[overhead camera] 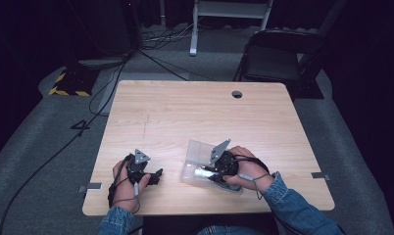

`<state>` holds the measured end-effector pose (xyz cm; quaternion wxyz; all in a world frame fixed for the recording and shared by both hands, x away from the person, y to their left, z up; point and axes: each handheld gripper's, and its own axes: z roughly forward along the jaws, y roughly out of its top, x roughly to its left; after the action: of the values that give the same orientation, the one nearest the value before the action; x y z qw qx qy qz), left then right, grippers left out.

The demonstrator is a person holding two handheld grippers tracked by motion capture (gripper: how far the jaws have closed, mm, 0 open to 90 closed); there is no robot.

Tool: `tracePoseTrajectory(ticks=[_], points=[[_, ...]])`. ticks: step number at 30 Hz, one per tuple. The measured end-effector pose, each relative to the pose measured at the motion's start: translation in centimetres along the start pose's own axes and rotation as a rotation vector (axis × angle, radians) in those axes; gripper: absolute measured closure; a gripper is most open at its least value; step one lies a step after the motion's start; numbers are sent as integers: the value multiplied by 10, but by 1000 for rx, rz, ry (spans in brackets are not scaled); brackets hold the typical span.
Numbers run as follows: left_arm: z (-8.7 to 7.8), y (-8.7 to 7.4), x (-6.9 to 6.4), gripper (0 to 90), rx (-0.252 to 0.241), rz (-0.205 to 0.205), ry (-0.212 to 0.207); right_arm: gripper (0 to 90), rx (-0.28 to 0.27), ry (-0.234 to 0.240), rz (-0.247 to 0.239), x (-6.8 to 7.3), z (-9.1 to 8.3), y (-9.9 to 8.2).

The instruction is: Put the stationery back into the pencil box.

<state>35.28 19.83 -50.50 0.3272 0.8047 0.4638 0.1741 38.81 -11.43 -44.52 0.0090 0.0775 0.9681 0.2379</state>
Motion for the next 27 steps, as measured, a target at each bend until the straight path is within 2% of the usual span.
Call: tracePoseTrajectory(ticks=[15,23,24,27], points=[[0,0,0,116,1,0,1,707,54,17,-46,0,7,1],[0,0,0,117,1,0,2,707,43,-13,-77,-3,11,0],[0,0,0,117,1,0,1,707,36,-29,-97,-4,11,0],[0,0,0,117,1,-1,1,707,35,-39,-101,-5,11,0]])
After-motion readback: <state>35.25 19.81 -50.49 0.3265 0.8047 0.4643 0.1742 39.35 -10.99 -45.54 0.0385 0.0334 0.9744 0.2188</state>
